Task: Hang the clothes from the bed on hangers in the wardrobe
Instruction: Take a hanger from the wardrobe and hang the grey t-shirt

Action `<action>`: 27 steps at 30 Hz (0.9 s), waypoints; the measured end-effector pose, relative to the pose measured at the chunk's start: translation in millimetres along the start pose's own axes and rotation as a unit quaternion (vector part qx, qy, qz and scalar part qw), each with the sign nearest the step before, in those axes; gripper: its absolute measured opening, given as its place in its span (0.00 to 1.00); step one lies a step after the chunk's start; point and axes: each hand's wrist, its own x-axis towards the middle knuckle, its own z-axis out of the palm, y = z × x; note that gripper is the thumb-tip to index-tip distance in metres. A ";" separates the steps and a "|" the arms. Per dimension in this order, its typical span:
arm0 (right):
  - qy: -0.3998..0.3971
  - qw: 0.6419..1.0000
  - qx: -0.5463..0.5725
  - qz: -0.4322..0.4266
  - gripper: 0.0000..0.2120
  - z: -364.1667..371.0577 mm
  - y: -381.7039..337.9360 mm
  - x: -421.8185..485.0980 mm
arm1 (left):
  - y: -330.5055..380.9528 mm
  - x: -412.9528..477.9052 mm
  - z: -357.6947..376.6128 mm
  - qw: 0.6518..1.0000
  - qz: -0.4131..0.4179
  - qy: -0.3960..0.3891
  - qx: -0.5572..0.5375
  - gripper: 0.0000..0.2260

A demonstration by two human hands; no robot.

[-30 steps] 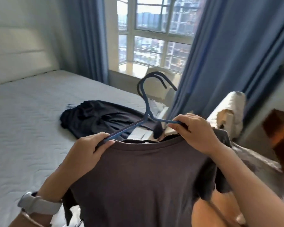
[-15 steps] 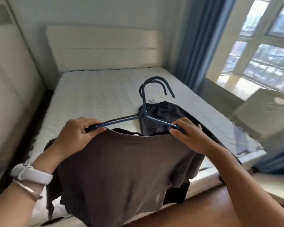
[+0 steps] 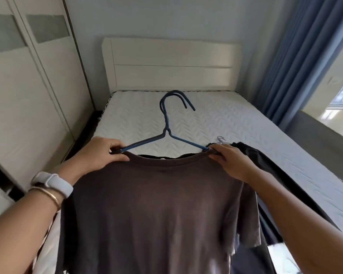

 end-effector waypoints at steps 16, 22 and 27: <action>0.057 0.986 -0.147 0.052 0.15 92.3 44.2 287.6 | -123.1 263.7 71.7 0.970 -0.158 0.105 0.150 0.13; 0.007 0.989 -0.125 0.082 0.15 207.7 97.5 373.9 | -203.8 344.7 173.1 0.962 -0.251 0.086 0.060 0.10; 0.015 0.990 0.005 0.141 0.15 279.2 138.5 425.1 | -241.9 399.0 237.3 0.965 -0.239 0.108 -0.011 0.15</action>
